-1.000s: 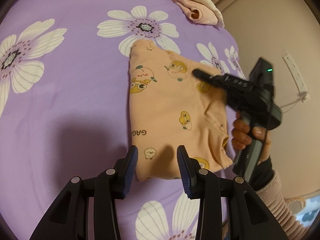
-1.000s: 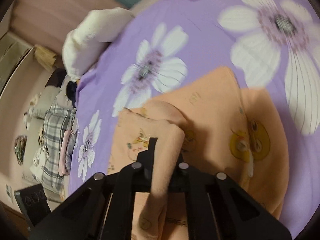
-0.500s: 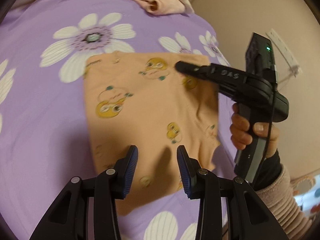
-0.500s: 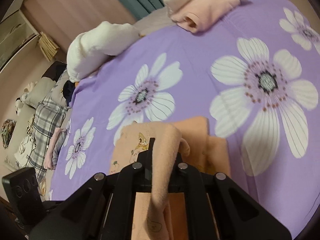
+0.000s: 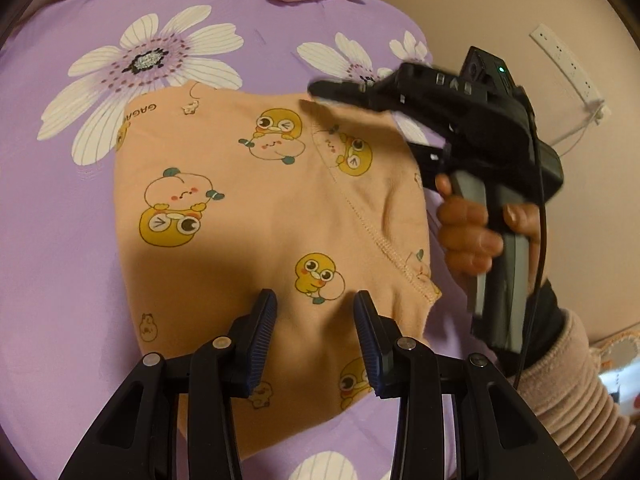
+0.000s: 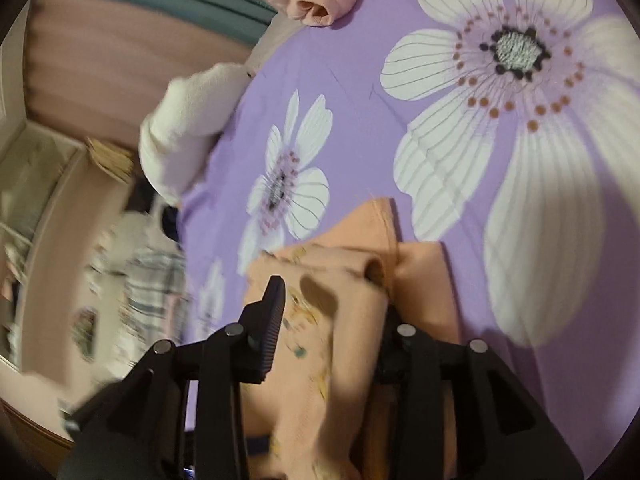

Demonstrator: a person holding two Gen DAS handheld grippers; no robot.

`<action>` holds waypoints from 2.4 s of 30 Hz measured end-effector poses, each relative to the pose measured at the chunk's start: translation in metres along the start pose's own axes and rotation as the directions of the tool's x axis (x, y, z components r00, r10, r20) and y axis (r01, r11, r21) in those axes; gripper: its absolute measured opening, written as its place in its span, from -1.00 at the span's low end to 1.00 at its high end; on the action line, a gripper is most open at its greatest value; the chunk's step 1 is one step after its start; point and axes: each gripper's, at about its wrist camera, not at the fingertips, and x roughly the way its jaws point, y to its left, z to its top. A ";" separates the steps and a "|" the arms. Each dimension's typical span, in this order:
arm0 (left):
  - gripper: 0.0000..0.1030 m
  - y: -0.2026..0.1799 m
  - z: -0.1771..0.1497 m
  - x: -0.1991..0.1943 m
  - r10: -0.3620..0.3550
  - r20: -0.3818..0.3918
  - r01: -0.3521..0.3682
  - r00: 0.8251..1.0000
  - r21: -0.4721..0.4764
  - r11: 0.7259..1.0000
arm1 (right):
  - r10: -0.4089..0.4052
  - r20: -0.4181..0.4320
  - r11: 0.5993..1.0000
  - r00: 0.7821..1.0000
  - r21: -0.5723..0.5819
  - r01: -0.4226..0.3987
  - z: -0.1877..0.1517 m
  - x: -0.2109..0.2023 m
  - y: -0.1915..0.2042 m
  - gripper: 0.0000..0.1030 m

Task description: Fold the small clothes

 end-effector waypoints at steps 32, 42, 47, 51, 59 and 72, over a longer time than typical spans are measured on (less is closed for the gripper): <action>-0.27 0.036 -0.018 -0.021 0.197 0.136 -0.187 0.971 -0.083 0.979 | -0.330 0.116 0.756 0.937 -0.563 0.336 -0.130 -0.049 0.080 -0.57; -0.27 0.031 -0.029 -0.029 0.213 0.138 -0.203 0.967 -0.083 0.976 | -0.445 0.135 0.693 0.885 -0.575 0.436 -0.143 -0.043 0.069 -0.57; -0.27 0.019 -0.043 -0.038 0.236 0.164 -0.232 0.958 -0.045 0.972 | -0.406 0.148 0.698 0.902 -0.587 0.411 -0.153 -0.056 0.083 -0.55; -0.27 0.012 -0.053 -0.037 0.244 0.174 -0.244 0.954 -0.019 0.969 | -0.374 0.143 0.715 0.916 -0.584 0.384 -0.161 -0.060 0.087 -0.54; -0.26 0.011 -0.059 -0.028 0.252 0.159 -0.252 0.955 -0.022 0.967 | -0.396 0.104 0.733 0.912 -0.563 0.383 -0.169 -0.046 0.077 -0.54; -0.27 0.008 -0.068 -0.027 0.269 0.143 -0.268 0.953 -0.026 0.963 | -0.397 0.092 0.754 0.913 -0.536 0.381 -0.173 -0.052 0.070 -0.53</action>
